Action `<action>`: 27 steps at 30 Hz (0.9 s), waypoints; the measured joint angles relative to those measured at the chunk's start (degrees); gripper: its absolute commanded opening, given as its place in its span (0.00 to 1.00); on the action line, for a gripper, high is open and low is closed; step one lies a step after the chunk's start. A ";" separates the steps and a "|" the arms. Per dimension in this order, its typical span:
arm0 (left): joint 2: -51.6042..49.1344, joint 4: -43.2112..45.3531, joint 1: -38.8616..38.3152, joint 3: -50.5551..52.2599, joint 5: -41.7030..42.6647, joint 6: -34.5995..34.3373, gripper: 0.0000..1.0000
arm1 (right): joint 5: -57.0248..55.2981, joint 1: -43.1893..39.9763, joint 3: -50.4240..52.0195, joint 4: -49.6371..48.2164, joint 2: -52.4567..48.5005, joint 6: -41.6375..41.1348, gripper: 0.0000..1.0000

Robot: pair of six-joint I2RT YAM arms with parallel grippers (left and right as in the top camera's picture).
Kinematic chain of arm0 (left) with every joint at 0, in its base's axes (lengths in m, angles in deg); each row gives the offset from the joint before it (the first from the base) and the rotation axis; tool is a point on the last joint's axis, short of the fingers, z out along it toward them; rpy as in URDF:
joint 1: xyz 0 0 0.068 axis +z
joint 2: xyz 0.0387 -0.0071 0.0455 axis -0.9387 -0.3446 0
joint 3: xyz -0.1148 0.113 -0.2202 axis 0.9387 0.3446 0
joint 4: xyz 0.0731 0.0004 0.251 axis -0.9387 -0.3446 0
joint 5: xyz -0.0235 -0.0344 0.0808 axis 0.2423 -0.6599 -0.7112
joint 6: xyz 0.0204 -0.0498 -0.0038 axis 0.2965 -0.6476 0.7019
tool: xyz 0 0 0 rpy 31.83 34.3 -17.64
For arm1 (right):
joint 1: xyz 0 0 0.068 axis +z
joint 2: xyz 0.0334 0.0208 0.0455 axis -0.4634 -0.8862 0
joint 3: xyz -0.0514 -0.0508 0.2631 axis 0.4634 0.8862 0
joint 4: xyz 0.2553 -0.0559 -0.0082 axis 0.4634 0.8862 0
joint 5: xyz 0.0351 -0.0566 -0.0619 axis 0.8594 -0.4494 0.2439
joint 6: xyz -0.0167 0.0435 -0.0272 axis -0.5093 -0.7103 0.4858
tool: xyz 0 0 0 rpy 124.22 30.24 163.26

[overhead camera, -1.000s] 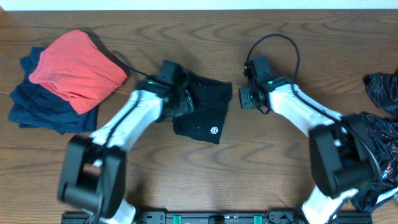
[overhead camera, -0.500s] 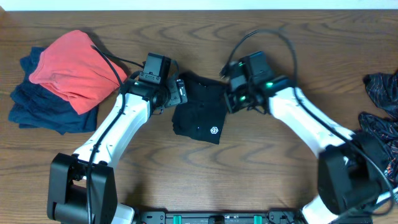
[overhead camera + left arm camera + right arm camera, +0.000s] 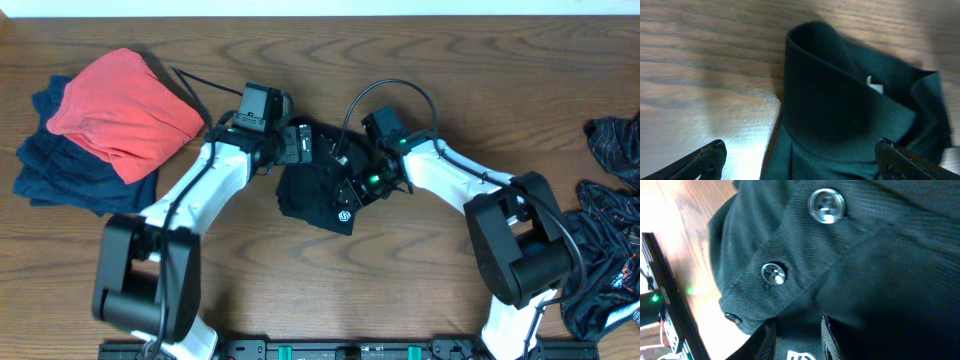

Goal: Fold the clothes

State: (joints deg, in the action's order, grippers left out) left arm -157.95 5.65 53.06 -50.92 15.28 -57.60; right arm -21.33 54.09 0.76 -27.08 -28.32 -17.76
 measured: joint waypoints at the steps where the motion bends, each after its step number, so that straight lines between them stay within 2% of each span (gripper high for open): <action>1: -1.07 0.70 0.00 0.00 0.20 0.28 0.96 | -0.22 -0.50 0.00 -0.31 0.00 -0.46 0.31; 5: -4.20 3.67 0.00 0.04 0.92 0.68 0.97 | -1.84 -3.10 -0.28 -1.77 -0.04 -0.90 0.36; 6: -4.50 4.33 0.00 0.11 1.05 0.76 1.00 | -2.23 -3.67 -0.50 -1.75 -0.07 -0.81 0.37; 13: -4.74 7.06 0.00 0.15 1.60 0.81 0.98 | -3.67 -4.83 -1.57 -1.09 -0.09 -0.15 0.52; 17: -5.44 8.22 0.00 0.15 1.99 0.83 0.98 | -3.65 -4.83 -1.68 -0.61 -0.09 -0.09 0.53; 25: -11.04 16.70 0.02 0.11 7.39 1.64 0.99 | -3.87 -4.83 -1.95 0.33 -0.09 -0.09 0.52; 26: -11.61 18.27 0.02 0.09 8.79 1.79 0.97 | -3.89 -4.83 -1.97 0.37 -0.09 -0.09 0.52; 27: -12.02 19.47 0.04 0.07 9.88 1.86 0.89 | -3.89 -4.83 -1.99 0.42 -0.09 -0.09 0.52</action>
State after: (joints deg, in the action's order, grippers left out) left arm -169.97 25.13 53.11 -50.86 25.16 -55.74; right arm -25.22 49.25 -1.23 -26.66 -28.41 -17.85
